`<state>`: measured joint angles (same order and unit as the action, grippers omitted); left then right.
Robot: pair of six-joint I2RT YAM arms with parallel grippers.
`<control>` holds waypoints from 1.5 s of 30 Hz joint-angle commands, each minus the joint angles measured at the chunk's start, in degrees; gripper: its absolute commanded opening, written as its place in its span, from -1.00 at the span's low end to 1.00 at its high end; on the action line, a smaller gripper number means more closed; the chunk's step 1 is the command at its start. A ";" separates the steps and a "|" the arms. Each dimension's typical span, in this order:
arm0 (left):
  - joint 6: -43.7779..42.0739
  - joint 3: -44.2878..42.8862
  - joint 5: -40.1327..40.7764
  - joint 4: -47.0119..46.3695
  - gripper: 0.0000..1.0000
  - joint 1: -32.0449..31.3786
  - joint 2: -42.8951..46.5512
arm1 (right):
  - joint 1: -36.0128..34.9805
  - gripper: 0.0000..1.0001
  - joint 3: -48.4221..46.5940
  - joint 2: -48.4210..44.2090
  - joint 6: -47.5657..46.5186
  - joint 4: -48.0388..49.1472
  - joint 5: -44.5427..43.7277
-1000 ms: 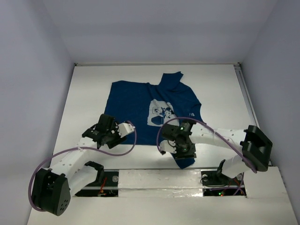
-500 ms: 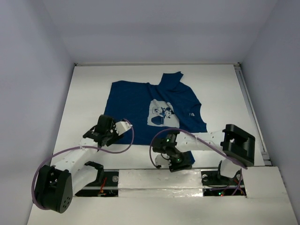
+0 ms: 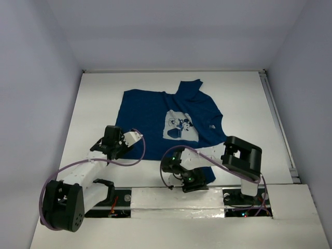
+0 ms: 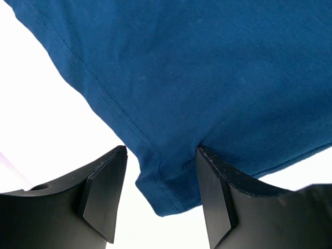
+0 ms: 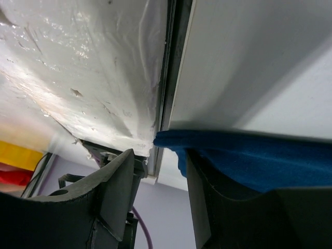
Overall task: Fold and stack the t-shirts
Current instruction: Grap the side of the flattened tshirt closest away from the robot with both arms
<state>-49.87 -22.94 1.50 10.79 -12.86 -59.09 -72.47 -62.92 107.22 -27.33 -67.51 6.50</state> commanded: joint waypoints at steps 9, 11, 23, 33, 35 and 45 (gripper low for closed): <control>-2.43 0.79 -4.84 -1.03 0.07 2.22 -2.87 | -0.48 -0.10 -1.68 5.28 0.53 3.43 0.00; -2.69 0.88 -5.01 -1.21 0.07 2.23 -3.05 | -0.48 -0.26 -2.21 5.89 0.79 3.35 0.00; -4.80 -2.37 -6.68 5.81 0.09 3.28 2.74 | -0.48 -1.00 -3.97 6.34 1.84 4.22 -0.35; -5.76 -8.35 -12.04 16.36 0.11 3.81 9.25 | -0.48 -1.00 -3.88 2.91 3.60 5.81 -4.39; -6.21 -7.74 -12.13 17.33 0.12 3.81 9.43 | -0.48 -1.00 -4.23 1.33 4.39 5.54 -4.83; -6.82 -4.04 -12.13 14.53 0.11 3.81 6.36 | 1.80 -1.00 -5.64 -5.53 6.77 4.93 -8.35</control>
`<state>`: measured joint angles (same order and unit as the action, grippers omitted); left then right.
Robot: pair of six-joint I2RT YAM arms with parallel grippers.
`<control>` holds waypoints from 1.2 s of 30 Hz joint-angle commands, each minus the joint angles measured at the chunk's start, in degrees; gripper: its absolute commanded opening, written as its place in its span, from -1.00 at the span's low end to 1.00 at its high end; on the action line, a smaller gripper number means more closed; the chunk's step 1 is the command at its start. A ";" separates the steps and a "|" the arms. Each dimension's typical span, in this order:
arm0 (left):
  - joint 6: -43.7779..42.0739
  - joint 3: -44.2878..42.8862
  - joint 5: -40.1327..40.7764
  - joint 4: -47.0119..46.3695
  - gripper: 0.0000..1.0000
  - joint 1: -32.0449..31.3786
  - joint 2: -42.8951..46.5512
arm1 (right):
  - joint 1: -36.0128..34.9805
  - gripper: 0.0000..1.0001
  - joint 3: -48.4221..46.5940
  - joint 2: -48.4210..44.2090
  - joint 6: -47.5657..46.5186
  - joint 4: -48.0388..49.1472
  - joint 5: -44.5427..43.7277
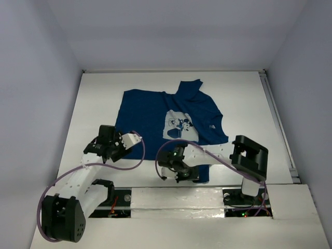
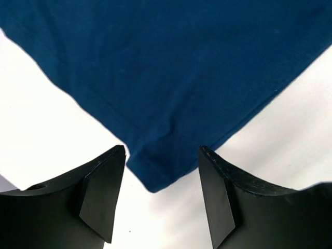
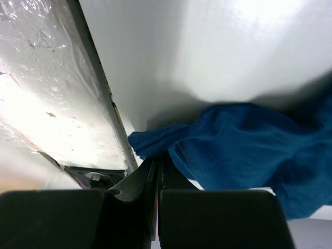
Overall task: Fold and stack the t-shirts
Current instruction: Grap the side of the flattened tshirt closest away from the robot with both arms
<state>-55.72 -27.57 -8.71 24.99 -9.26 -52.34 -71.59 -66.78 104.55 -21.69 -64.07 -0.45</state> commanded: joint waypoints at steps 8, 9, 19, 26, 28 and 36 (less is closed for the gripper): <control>-2.11 2.96 -1.57 -2.76 0.13 0.20 -3.82 | 1.46 -1.00 0.34 -4.18 0.43 1.41 -1.31; -2.11 2.96 -1.57 -2.41 0.13 0.20 -4.35 | 1.46 -1.00 0.43 -4.36 0.42 1.41 -1.40; -2.11 2.44 0.45 -5.65 0.35 0.20 -4.52 | 2.07 -1.00 1.30 -3.83 -0.19 2.64 -0.34; -1.76 0.59 -3.76 -1.19 0.29 0.20 -12.25 | 2.60 -1.00 1.66 -4.18 -0.46 2.81 -0.69; -2.02 0.41 -4.91 -0.30 0.24 0.20 -13.23 | 2.60 -1.00 1.66 -4.27 -0.54 2.81 -0.96; -3.25 -2.57 -6.06 3.47 -0.79 0.73 -10.86 | 7.34 -1.00 1.83 -6.64 -0.10 3.87 -4.82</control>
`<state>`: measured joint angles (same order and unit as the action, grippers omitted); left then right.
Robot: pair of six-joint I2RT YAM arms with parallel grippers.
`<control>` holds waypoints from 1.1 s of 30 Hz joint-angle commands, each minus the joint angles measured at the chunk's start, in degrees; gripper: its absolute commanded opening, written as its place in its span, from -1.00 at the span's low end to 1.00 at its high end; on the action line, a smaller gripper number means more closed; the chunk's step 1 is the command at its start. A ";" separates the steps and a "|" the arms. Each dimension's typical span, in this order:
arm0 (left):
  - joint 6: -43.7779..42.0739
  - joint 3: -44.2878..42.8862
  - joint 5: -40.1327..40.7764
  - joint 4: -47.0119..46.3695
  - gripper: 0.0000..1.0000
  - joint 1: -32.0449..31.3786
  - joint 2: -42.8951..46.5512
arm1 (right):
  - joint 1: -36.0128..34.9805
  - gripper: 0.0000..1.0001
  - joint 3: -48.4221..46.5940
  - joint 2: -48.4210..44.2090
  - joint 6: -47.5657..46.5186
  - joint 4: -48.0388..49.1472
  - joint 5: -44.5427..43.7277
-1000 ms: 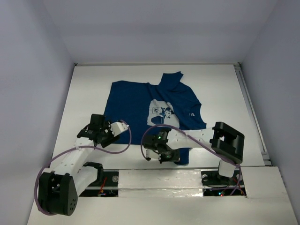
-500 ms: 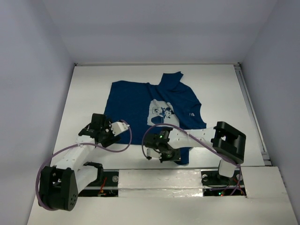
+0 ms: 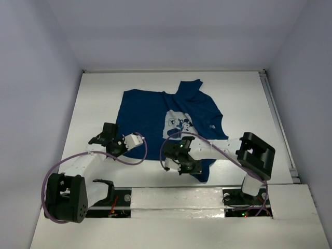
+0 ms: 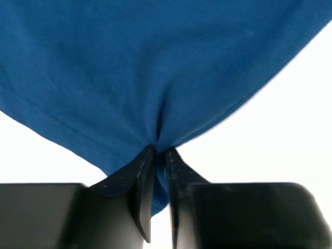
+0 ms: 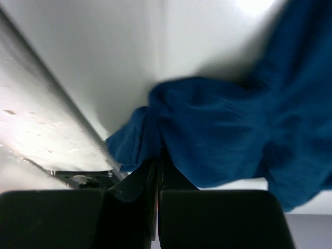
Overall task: Fold and stack the t-shirts
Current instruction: Grap the side of the flattened tshirt closest away from the robot with both arms, then fold the flattened tshirt in 1/3 of the way
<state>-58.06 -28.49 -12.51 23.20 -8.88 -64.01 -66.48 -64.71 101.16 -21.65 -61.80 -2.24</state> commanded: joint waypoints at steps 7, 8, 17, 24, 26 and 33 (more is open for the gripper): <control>-3.02 -5.25 -0.85 10.72 -0.91 1.50 1.95 | 9.08 -1.00 -1.91 -9.84 -1.20 0.02 -5.49; -2.93 -5.61 -0.93 11.59 -0.90 1.50 2.74 | 9.61 -1.00 -2.17 -11.50 -1.29 -0.42 -5.67; -3.64 -11.41 -1.81 17.49 -0.86 1.50 5.21 | 12.59 -1.00 -7.62 -17.49 -1.82 -5.87 -7.07; -3.29 -14.13 -1.29 16.70 -0.86 1.50 4.33 | 18.04 -1.00 -10.70 -16.44 -4.18 -3.42 -14.36; -2.93 -14.49 -1.02 15.65 -0.86 1.50 3.37 | 19.54 -1.00 -11.75 -15.56 -4.89 -2.54 -15.16; -0.30 -15.01 1.09 8.62 -0.88 2.03 0.20 | 24.28 -1.00 -15.88 -11.87 -8.84 0.80 -17.97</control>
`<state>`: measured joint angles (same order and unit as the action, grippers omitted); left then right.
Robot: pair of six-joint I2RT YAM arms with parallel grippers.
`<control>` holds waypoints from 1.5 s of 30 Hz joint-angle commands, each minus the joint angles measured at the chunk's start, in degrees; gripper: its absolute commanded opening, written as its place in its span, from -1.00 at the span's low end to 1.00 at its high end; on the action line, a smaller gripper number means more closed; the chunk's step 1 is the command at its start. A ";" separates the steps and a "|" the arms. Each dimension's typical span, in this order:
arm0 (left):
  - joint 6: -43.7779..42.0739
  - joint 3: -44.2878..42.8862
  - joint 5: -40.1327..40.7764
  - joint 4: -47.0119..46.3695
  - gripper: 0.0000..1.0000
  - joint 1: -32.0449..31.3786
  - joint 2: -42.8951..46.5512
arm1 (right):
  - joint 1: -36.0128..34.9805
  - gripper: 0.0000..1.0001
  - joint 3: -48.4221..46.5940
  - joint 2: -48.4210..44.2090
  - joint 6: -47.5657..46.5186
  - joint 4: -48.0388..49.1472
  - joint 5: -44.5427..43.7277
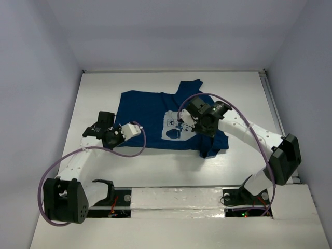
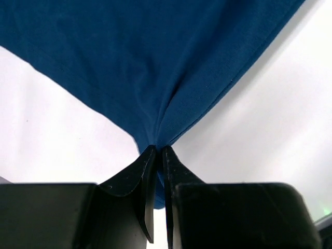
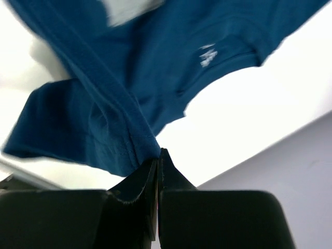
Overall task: Fold and stack the t-shirts
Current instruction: Fold the flattened tshirt in 1/3 of the way
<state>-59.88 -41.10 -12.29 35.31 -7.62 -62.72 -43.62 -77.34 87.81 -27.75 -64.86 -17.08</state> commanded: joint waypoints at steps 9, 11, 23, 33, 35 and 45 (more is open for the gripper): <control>4.33 -5.65 1.84 -8.50 -0.88 1.29 -6.98 | 3.54 -1.00 -8.00 7.99 -5.21 9.93 -6.82; 4.24 -6.70 1.57 -7.54 -0.89 1.29 -7.33 | 3.54 -1.00 -8.44 7.99 -5.04 7.91 -6.65; 2.31 -5.13 0.43 -2.71 -0.89 1.82 -0.22 | 3.54 -1.00 -4.32 -12.57 -7.50 -6.76 6.08; 4.15 -6.80 -1.33 1.34 -0.88 1.82 3.74 | 3.54 -1.00 0.17 -18.20 -8.63 -11.86 14.70; 4.50 -6.97 -1.68 1.60 -0.88 1.82 4.27 | 3.02 -1.00 0.35 -18.37 -9.16 -13.10 15.68; 4.68 -7.15 -1.86 3.09 -0.88 1.82 5.59 | 3.01 -1.00 -5.89 -18.90 -11.98 -14.86 12.95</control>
<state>-55.57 -45.91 -13.19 36.29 -6.26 -58.92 -40.23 -79.44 70.41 -35.48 -76.29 -4.05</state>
